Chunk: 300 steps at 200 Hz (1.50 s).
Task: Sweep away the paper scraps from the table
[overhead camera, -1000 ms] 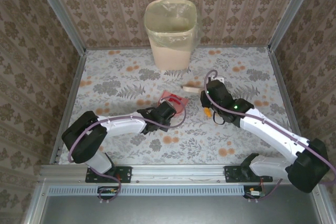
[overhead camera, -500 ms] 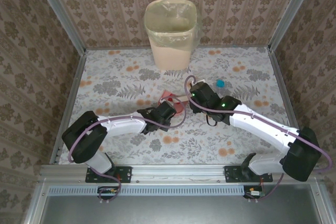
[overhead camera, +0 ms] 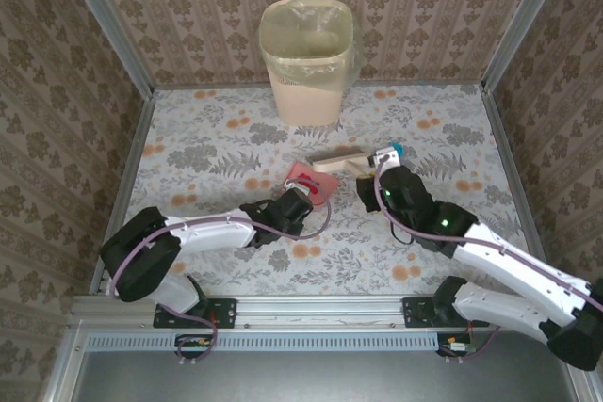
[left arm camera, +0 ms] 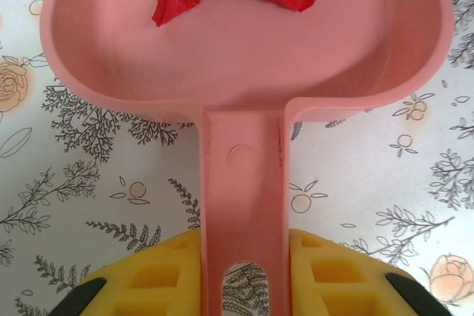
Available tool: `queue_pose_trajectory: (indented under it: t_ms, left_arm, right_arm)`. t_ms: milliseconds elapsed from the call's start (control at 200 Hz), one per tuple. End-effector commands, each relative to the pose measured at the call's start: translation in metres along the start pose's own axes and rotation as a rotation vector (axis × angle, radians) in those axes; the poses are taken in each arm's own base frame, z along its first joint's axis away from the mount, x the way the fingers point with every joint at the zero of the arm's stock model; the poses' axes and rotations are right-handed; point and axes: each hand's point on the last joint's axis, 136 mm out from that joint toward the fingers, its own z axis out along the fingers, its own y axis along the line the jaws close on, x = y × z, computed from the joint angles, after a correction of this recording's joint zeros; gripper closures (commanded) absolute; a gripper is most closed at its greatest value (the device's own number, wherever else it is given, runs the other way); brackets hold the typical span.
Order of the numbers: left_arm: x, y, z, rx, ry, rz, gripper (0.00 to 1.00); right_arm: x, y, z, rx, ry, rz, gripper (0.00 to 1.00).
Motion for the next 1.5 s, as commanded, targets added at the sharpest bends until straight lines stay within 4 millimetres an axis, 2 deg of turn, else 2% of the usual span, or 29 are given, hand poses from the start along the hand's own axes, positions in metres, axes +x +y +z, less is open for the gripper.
queue_pose_trajectory:
  t_ms: [0, 255, 415, 580, 705, 865, 1020, 1095, 1260, 1495]
  left_arm:
    - [-0.015, 0.002, -0.013, -0.01, -0.082, 0.004, 1.0]
    - [-0.033, 0.005, -0.054, 0.02, -0.164, -0.044, 1.0]
    - [-0.044, 0.003, -0.087, 0.065, -0.168, -0.077, 1.0]
    - [-0.063, 0.004, -0.124, 0.096, -0.171, -0.099, 1.0]
    - [-0.085, 0.003, -0.155, 0.113, -0.178, -0.102, 1.0]
    - [-0.123, 0.002, -0.192, 0.117, -0.203, -0.092, 1.0]
    - [-0.173, 0.009, -0.222, 0.118, -0.235, -0.135, 1.0]
    - [-0.197, 0.013, -0.226, 0.136, -0.233, -0.182, 1.0]
    - [-0.251, 0.015, -0.217, 0.24, -0.224, -0.313, 1.0]
    - [-0.325, 0.026, -0.193, 0.424, -0.23, -0.506, 1.0]
  right_arm:
    - [-0.022, -0.029, -0.015, 0.119, -0.193, 0.045, 1.0]
    - [-0.007, -0.112, -0.051, 0.459, -0.365, 0.208, 1.0]
    - [0.01, -0.139, -0.054, 0.544, -0.361, 0.286, 1.0]
    - [0.02, -0.146, -0.05, 0.565, -0.344, 0.307, 1.0]
    - [0.027, -0.147, -0.045, 0.562, -0.343, 0.303, 1.0]
    - [0.029, -0.148, -0.043, 0.572, -0.334, 0.289, 1.0]
    - [0.034, -0.149, -0.04, 0.579, -0.334, 0.285, 1.0]
    - [0.036, -0.148, -0.036, 0.576, -0.326, 0.278, 1.0]
    - [0.038, -0.149, -0.031, 0.597, -0.299, 0.257, 1.0]
    - [0.039, -0.15, -0.03, 0.595, -0.3, 0.256, 1.0]
